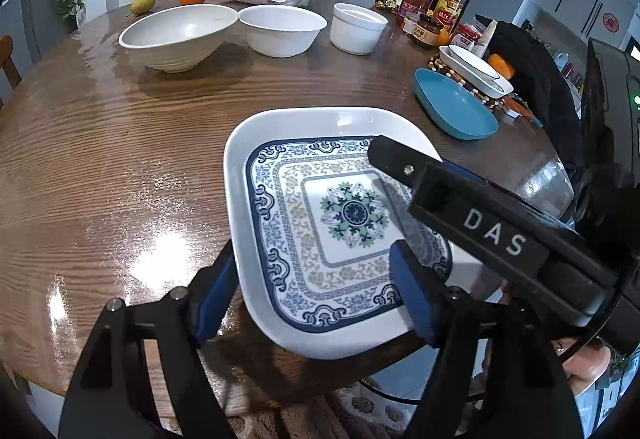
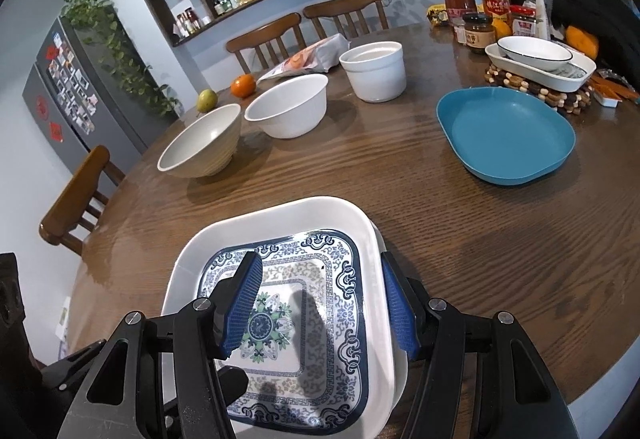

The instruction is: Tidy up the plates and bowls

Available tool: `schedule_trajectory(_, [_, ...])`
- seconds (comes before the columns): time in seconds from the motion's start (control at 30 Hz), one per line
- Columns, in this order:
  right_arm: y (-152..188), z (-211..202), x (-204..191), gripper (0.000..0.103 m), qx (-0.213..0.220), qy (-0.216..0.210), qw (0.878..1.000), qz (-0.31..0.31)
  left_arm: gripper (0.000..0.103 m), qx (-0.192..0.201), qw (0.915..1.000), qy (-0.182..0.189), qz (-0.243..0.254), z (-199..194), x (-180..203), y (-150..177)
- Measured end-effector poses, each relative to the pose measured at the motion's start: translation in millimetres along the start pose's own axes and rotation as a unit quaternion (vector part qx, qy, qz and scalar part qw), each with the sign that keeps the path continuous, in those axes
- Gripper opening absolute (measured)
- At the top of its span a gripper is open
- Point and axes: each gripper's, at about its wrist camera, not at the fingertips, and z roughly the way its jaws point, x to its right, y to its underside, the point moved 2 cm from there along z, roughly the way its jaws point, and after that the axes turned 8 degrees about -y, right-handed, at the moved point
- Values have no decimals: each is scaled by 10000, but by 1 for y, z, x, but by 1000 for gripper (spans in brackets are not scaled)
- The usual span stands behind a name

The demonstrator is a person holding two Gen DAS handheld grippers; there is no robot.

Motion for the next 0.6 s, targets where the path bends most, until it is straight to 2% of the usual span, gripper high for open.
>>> schedule_trajectory(0.4, [-1,3,3,62,-11,-52,9999,85,86,-216,9997,-96,88,9,6,-7])
schedule_trajectory(0.6, [-1,5,4,62,-15,-110,9999,110,87,-289,9995,-6,131,9,4,-6])
